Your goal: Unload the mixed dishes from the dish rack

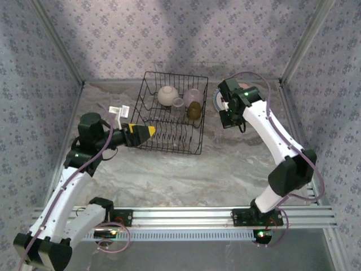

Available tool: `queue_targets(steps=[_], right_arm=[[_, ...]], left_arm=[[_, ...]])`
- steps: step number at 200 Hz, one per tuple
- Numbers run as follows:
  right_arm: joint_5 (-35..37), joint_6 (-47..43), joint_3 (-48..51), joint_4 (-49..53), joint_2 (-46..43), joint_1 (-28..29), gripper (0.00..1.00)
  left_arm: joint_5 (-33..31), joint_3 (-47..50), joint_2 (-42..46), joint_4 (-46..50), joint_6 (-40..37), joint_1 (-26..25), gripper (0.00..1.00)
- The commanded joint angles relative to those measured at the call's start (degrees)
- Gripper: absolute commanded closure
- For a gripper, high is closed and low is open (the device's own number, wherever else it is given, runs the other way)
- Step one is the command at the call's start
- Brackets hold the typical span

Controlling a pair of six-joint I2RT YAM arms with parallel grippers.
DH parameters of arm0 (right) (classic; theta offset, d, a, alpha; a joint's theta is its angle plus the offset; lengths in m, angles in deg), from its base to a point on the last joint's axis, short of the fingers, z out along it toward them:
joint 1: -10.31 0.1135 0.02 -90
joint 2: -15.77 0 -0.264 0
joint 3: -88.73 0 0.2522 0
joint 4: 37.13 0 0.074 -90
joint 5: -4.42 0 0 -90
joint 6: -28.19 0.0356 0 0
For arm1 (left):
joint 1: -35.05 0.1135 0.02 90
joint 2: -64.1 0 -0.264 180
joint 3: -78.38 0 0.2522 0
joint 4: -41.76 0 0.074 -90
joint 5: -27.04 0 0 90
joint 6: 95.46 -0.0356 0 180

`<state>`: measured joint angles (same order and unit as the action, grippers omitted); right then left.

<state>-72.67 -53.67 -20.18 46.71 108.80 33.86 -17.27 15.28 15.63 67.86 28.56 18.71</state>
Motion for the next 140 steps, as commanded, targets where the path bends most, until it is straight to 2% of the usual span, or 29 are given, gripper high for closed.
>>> queue_targets(steps=[1,85,140], right_arm=[[1.78,-2.64,-3.5,4.25,2.84,0.0,1.0],[-0.6,-3.9,-5.83,4.73,11.13,-0.68,1.0],[-5.17,-4.62,-7.31,4.35,15.16,-2.52,1.0]], left_arm=[[1.5,-0.34,1.42,0.32,-2.26,-1.13,0.01],[1.68,0.21,3.38,-0.77,-3.27,-3.02,0.01],[1.78,0.87,3.38,-2.06,-2.51,-3.17,0.01]])
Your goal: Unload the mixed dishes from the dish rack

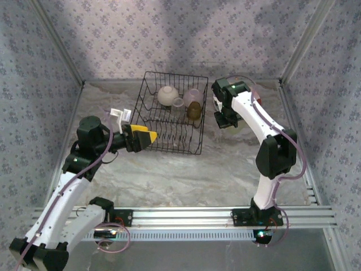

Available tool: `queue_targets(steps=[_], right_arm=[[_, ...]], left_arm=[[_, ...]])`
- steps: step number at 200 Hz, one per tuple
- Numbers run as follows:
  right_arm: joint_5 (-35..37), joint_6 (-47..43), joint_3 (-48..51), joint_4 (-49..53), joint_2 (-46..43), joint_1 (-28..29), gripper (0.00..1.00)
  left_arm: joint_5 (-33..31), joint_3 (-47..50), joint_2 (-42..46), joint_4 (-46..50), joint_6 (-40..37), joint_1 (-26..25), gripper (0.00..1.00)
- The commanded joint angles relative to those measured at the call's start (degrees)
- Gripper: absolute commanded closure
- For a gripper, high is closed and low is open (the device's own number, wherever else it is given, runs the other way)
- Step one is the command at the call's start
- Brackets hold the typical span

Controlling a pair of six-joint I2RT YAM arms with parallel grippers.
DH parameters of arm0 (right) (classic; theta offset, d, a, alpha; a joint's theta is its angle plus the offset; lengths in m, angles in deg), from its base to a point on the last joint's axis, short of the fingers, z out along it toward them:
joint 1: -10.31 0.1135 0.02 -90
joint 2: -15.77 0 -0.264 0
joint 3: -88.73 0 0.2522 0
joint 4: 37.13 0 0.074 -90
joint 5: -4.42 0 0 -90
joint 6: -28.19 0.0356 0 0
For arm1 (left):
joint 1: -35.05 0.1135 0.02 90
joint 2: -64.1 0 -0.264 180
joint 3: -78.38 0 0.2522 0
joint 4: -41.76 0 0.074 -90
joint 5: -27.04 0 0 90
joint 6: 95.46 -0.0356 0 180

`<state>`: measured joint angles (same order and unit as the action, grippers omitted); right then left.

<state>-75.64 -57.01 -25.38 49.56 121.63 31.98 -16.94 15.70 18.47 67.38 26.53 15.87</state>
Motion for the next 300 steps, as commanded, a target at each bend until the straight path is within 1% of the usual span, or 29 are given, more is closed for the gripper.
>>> queue_targets(steps=[1,118,279,300], right_arm=[[-2.2,-1.28,-2.16,1.51,2.42,-0.65,1.0],[-6.57,-1.81,-3.37,1.0,7.29,-2.63,1.0],[-8.26,-2.25,-5.04,1.99,11.32,-4.04,1.0],[-8.22,-2.25,-5.54,2.14,11.64,-4.02,0.93]], left_arm=[[1.45,0.43,0.54,-1.58,-0.54,-0.33,0.01],[2.23,0.85,1.81,-2.89,-0.43,-0.35,0.01],[1.7,1.11,2.0,-3.07,-0.18,-0.33,0.01],[1.7,1.11,2.02,-3.08,-0.15,-0.33,0.01]])
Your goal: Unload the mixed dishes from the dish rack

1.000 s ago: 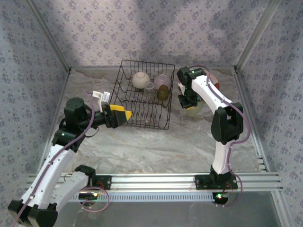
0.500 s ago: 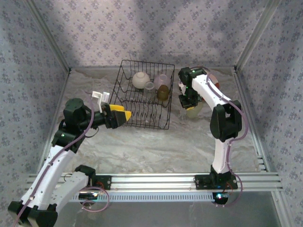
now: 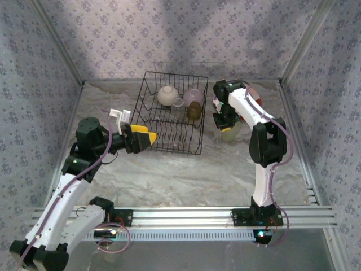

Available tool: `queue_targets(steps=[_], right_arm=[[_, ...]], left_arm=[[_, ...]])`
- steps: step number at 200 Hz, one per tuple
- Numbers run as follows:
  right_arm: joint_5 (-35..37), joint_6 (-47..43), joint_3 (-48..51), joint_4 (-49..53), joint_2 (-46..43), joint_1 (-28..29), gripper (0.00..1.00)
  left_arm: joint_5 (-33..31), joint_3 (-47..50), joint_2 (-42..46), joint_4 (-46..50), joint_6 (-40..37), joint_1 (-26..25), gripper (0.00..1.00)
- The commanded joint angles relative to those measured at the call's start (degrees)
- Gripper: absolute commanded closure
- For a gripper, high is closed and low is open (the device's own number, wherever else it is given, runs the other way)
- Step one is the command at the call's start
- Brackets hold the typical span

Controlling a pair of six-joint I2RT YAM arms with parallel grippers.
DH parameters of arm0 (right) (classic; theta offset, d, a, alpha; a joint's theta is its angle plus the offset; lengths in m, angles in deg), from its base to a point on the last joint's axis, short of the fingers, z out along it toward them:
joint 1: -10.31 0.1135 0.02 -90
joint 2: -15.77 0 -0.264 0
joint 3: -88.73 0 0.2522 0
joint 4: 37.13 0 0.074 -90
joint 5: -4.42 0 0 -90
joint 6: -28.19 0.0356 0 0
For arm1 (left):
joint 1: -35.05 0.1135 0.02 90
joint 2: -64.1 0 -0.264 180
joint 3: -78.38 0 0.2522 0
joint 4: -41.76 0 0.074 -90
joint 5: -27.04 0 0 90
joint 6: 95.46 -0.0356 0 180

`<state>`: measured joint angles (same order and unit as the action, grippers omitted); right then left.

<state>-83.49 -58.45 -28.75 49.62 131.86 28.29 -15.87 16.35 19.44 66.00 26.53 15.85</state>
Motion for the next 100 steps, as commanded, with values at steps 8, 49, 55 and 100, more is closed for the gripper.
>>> queue_targets(steps=[8,49,55,100], right_arm=[[-0.06,-0.74,-2.27,2.01,1.5,-0.39,0.91],[0.17,-0.8,-2.76,1.98,2.16,-0.34,0.88],[0.11,-0.78,-2.79,1.96,2.28,-0.37,0.88],[0.02,-0.81,-3.48,2.26,2.34,-0.33,0.82]], left_arm=[[0.63,0.52,1.06,-1.69,-0.08,-0.31,0.01],[0.64,0.46,0.98,-1.74,-0.09,-0.31,0.01],[0.63,0.46,0.98,-1.69,-0.08,-0.29,0.01],[0.63,0.46,0.97,-1.7,-0.04,-0.31,0.01]])
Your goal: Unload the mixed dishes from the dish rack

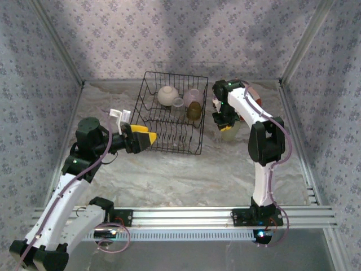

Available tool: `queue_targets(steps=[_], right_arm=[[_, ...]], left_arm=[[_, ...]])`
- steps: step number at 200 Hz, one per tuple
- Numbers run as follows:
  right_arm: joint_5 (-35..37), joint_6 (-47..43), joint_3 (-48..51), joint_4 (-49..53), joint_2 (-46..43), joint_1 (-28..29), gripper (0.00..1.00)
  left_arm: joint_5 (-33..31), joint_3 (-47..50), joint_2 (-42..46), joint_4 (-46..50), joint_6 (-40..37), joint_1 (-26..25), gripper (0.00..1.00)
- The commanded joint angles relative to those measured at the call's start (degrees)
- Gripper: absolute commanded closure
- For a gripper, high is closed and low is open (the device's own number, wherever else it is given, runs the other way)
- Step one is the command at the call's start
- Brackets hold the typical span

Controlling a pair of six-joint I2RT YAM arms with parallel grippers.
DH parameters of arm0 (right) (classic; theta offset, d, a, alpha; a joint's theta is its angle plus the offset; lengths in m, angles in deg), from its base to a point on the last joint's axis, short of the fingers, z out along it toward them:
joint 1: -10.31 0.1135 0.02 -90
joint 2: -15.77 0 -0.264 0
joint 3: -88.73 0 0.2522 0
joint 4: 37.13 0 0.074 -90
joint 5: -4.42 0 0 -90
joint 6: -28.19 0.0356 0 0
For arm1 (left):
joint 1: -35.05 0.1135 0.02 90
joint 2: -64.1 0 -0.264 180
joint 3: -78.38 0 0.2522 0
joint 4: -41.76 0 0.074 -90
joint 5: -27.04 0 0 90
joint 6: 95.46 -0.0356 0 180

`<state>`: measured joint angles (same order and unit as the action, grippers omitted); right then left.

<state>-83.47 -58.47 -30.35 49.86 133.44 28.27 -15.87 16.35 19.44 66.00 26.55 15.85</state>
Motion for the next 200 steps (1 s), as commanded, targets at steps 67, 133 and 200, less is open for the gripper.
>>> queue_targets(steps=[67,133,200], right_arm=[[1.56,-0.7,-2.95,2.16,-0.62,0.0,0.69],[5.72,0.14,-4.67,3.08,-6.11,2.06,0.55],[10.43,0.69,-3.17,0.82,-15.06,7.46,0.41]], left_arm=[[0.55,0.46,0.89,-1.6,-0.1,-0.31,0.01],[0.11,0.26,0.58,-0.84,-0.45,-0.31,0.01],[-2.71,-1.44,-0.9,3.66,-2.96,-1.42,0.01]])
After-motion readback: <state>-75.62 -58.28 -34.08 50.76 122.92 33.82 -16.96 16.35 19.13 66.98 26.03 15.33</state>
